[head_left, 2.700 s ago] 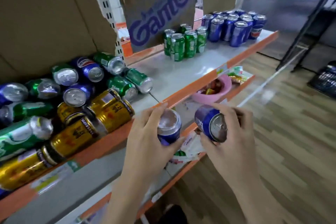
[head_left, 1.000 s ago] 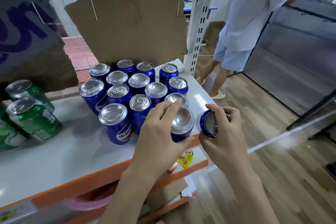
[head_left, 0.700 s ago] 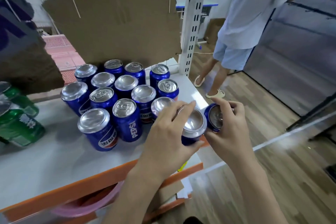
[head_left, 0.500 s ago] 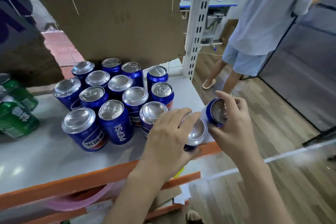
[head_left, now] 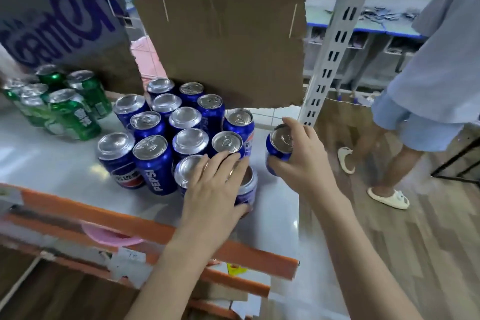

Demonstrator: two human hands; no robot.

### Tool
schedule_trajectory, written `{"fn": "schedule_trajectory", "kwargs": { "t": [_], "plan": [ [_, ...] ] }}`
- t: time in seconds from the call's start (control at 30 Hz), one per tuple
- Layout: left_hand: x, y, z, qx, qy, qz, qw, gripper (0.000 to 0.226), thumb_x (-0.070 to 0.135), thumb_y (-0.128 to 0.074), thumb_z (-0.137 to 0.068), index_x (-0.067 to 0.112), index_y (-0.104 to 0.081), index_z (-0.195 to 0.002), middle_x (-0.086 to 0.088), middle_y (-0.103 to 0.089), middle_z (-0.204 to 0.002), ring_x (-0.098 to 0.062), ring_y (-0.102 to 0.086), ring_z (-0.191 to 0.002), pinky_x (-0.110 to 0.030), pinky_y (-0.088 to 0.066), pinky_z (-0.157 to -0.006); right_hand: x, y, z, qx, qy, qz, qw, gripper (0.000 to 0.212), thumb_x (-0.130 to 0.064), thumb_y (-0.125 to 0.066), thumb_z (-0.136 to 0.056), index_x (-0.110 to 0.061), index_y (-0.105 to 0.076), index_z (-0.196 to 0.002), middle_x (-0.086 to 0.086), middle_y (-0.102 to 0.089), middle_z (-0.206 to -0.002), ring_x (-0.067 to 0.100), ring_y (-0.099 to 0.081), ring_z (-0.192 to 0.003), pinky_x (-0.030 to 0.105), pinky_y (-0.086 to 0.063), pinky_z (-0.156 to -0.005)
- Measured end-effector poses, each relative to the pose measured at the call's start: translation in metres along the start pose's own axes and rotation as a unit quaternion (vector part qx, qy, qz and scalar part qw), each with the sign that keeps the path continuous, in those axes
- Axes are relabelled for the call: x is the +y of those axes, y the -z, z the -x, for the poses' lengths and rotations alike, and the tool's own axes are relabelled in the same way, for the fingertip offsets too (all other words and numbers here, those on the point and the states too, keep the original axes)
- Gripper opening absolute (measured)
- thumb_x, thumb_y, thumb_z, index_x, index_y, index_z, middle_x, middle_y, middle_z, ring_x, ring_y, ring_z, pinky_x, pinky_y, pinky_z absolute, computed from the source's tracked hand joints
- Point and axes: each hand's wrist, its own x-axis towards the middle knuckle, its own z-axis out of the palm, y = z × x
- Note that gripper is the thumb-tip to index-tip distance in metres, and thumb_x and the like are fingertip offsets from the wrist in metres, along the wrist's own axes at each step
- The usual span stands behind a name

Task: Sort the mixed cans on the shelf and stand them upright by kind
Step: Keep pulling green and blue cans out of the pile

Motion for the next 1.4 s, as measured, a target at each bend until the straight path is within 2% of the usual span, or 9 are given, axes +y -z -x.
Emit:
{"fn": "schedule_trajectory", "kwargs": {
  "t": [0.23,0.4,0.53,0.63,0.77,1.0,1.23,1.3,1.4],
  "plan": [
    [0.010,-0.003,-0.003,0.003,0.043,-0.057,0.997,0.085,0.046,-0.085,-0.051,0.012,-0.059,-0.125,-0.004,-0.059,-0.129,-0.022,-0.054,-0.120,-0.045,-0.023,-0.104,0.004,-0.022,-0.040,-0.075,0.001,-0.003,0.997,0.074,-0.036,-0.065,-0.084,-0.017,-0.026,-0.144,0.010,-0.041,-0.137,0.023,-0.042,-0.123,0.026,-0.033,-0.091],
    [0.014,-0.007,-0.005,0.000,0.074,-0.057,0.996,0.087,0.045,-0.087,-0.048,0.012,-0.060,-0.124,-0.007,-0.058,-0.129,-0.023,-0.056,-0.118,-0.042,-0.029,-0.103,-0.001,-0.022,-0.048,-0.108,-0.036,0.013,0.993,0.065,-0.046,-0.039,-0.096,-0.016,-0.016,-0.149,0.016,-0.034,-0.144,0.030,-0.034,-0.130,0.036,-0.031,-0.102],
    [0.012,0.000,-0.002,-0.011,0.064,-0.054,0.996,0.102,0.056,-0.086,-0.038,0.010,-0.059,-0.125,-0.010,-0.060,-0.125,-0.026,-0.058,-0.114,-0.045,-0.043,-0.097,-0.002,-0.025,-0.042,-0.072,-0.008,0.117,0.991,0.055,-0.044,-0.037,-0.096,-0.009,-0.036,-0.139,0.019,-0.028,-0.148,0.032,-0.016,-0.138,0.041,-0.017,-0.113],
    [0.004,0.015,0.008,0.007,0.063,-0.053,0.997,0.092,0.059,-0.081,-0.049,0.009,-0.059,-0.123,-0.011,-0.061,-0.123,-0.026,-0.059,-0.113,-0.046,-0.044,-0.096,-0.007,-0.028,-0.033,-0.030,0.056,0.150,0.987,0.043,-0.039,-0.037,-0.098,-0.005,-0.053,-0.118,0.016,-0.044,-0.135,0.030,-0.028,-0.130,0.037,-0.019,-0.110],
    [-0.024,0.042,0.034,0.045,0.066,-0.044,0.996,0.064,0.054,-0.076,-0.064,0.014,-0.064,-0.113,-0.005,-0.065,-0.112,-0.025,-0.062,-0.105,-0.044,-0.046,-0.093,-0.035,-0.032,-0.011,0.027,0.078,0.146,0.986,0.043,-0.031,-0.040,-0.098,0.000,-0.054,-0.123,0.021,-0.046,-0.136,0.035,-0.031,-0.131,0.036,-0.016,-0.109],
    [-0.113,0.098,0.142,0.050,0.133,-0.066,0.988,0.049,0.052,-0.049,-0.078,0.018,-0.066,-0.109,0.004,-0.067,-0.103,-0.018,-0.064,-0.095,-0.036,-0.052,-0.079,-0.138,-0.092,0.078,0.107,0.148,0.102,0.978,0.036,-0.027,-0.051,-0.089,0.000,-0.062,-0.108,0.017,-0.062,-0.110,0.036,-0.055,-0.104,0.042,-0.045,-0.088],
    [-0.241,0.133,0.296,-0.061,0.274,-0.100,0.954,0.039,0.043,-0.083,-0.060,0.020,-0.072,-0.090,0.006,-0.067,-0.085,-0.017,-0.067,-0.075,-0.030,-0.054,-0.058,-0.237,-0.222,0.179,-0.019,0.156,0.114,0.981,0.031,-0.025,-0.062,-0.080,-0.005,-0.066,-0.104,0.010,-0.066,-0.094,0.032,-0.062,-0.083,0.036,-0.052,-0.073],
    [-0.271,0.150,0.328,-0.092,0.333,-0.091,0.934,0.036,0.044,-0.077,-0.069,0.023,-0.069,-0.098,0.006,-0.066,-0.092,-0.018,-0.065,-0.083,-0.032,-0.053,-0.064,-0.265,-0.253,0.195,-0.068,0.160,0.148,0.974,0.037,-0.023,-0.072,-0.073,-0.004,-0.067,-0.104,0.010,-0.067,-0.094,0.032,-0.064,-0.083,0.037,-0.053,-0.072],
    [-0.310,0.171,0.365,-0.075,0.389,-0.089,0.914,0.039,0.048,-0.055,-0.087,0.027,-0.058,-0.120,0.007,-0.059,-0.119,-0.018,-0.056,-0.108,-0.034,-0.046,-0.086,-0.310,-0.290,0.209,-0.138,0.173,0.207,0.953,0.042,-0.036,-0.052,-0.076,-0.004,-0.067,-0.099,0.010,-0.068,-0.091,0.032,-0.065,-0.080,0.037,-0.054,-0.065]
  ]
}}
